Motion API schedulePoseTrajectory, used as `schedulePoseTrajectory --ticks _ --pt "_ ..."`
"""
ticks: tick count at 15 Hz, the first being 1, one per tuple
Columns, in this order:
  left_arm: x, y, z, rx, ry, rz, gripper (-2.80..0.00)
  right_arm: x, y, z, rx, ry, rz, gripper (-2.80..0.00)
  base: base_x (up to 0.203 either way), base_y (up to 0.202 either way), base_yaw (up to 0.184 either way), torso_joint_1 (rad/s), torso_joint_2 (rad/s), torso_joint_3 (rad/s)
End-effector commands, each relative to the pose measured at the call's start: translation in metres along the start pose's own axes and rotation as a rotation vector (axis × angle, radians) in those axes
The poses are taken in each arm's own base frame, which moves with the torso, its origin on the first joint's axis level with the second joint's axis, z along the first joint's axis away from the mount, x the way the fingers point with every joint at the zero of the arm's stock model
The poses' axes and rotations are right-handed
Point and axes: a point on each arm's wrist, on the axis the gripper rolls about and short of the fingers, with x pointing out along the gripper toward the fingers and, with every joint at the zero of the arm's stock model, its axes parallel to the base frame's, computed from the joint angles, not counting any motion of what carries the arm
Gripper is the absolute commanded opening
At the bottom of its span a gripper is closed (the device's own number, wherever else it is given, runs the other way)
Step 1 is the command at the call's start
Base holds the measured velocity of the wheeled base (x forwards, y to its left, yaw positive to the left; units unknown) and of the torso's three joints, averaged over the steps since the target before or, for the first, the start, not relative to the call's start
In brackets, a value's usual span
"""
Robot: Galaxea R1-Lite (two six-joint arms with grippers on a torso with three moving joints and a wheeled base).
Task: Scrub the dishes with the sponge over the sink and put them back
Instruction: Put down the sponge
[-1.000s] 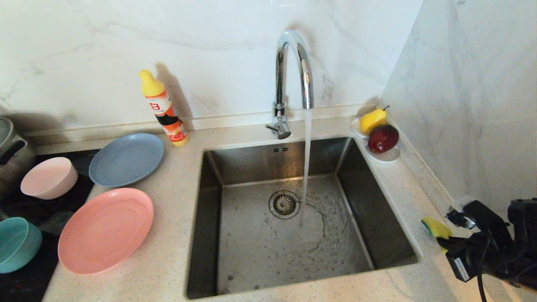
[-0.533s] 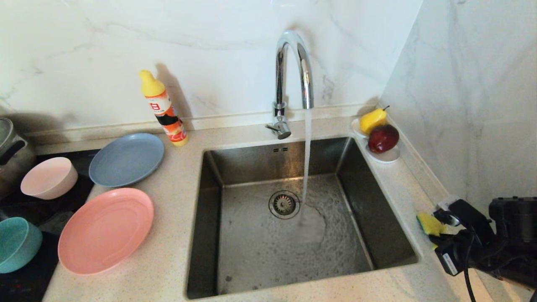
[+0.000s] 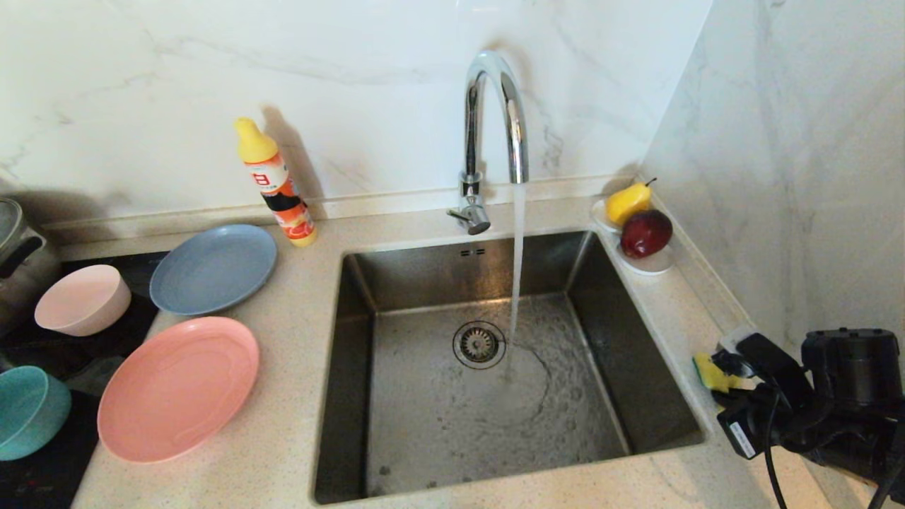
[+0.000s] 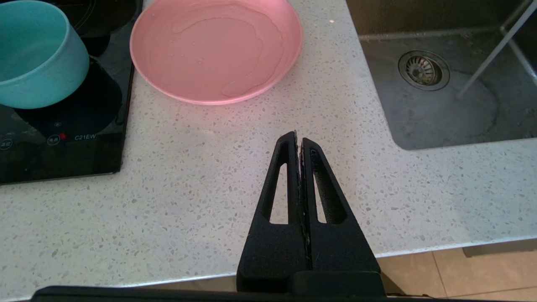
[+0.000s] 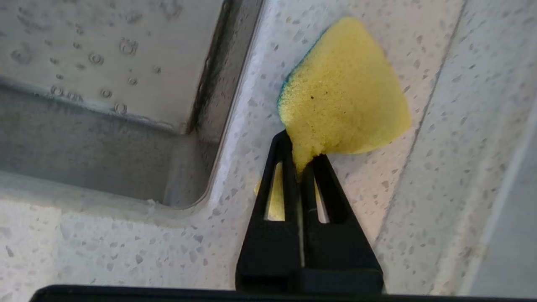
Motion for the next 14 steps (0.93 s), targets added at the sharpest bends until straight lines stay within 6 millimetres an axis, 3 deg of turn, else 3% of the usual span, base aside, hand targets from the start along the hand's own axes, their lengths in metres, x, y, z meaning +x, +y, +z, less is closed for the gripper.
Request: schedulePoseTrajectory --ticks 1,10,14 --pt "0.0002 0.0 0.0 0.0 0.003 0.0 -2.8 -0.0006 0.0007 -0.001 -0.004 0.001 0.001 0.0 0.0 0.0 0.0 0.0 0.0 0.0" --pt "0.0002 0.0 0.0 0.0 0.003 -0.001 -2.8 -0.0045 -0.0021 0.0038 0.013 -0.02 -0.026 0.0 0.0 0.0 0.0 0.0 0.0 0.0" --pt "0.0002 0.0 0.0 0.0 0.003 -0.001 -2.8 -0.0043 0.0013 0.0043 0.131 -0.014 -0.006 0.0 0.0 0.0 0.0 0.0 0.0 0.0"
